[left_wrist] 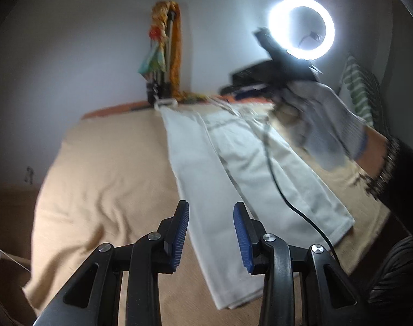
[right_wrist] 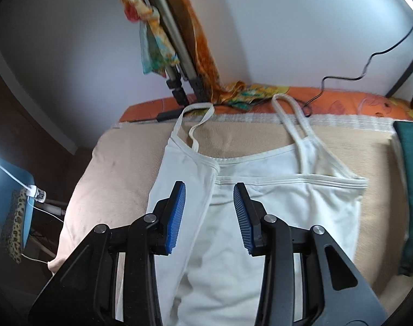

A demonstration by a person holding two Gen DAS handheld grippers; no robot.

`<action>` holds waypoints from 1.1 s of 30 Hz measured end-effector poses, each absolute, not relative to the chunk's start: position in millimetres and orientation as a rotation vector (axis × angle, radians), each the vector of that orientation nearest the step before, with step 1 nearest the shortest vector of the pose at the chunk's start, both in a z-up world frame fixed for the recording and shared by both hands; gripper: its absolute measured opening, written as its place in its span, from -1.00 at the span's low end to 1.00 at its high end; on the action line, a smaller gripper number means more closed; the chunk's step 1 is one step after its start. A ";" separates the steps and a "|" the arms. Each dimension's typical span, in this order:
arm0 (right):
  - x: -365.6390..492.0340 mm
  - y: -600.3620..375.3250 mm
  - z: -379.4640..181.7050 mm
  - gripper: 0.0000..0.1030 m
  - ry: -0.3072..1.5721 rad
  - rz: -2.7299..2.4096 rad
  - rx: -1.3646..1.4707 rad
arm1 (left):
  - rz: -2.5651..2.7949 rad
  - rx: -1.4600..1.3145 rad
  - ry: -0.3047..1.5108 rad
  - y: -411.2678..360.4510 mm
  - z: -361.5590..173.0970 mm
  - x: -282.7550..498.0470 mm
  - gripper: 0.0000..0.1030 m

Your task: Fold small clothes

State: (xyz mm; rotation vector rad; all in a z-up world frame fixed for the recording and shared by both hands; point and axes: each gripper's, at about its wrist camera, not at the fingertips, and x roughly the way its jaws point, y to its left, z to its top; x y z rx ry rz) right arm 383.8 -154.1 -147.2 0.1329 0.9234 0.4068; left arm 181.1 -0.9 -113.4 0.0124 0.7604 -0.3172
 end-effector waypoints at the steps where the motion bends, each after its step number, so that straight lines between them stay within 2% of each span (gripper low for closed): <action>1: 377.2 -163.2 -141.3 -0.24 0.912 0.407 0.140 | -0.305 0.022 0.744 0.5 -108.0 183.4 -0.32; 8: 341.5 -223.8 -115.2 -0.24 0.854 0.372 0.118 | -0.313 0.030 0.714 -6.3 -84.4 208.5 -0.33; 14: 327.2 -282.5 -110.6 -0.24 0.846 0.348 0.135 | -0.354 0.093 0.708 -53.0 -74.7 212.6 -0.36; 26: 324.8 -367.3 -134.7 -0.24 0.898 0.347 0.203 | -0.584 0.210 0.810 -193.1 -145.5 162.5 -0.43; 33: 318.6 -402.5 -137.9 -0.24 0.881 0.357 0.241 | -0.665 0.236 0.897 -239.0 -178.5 154.4 -0.43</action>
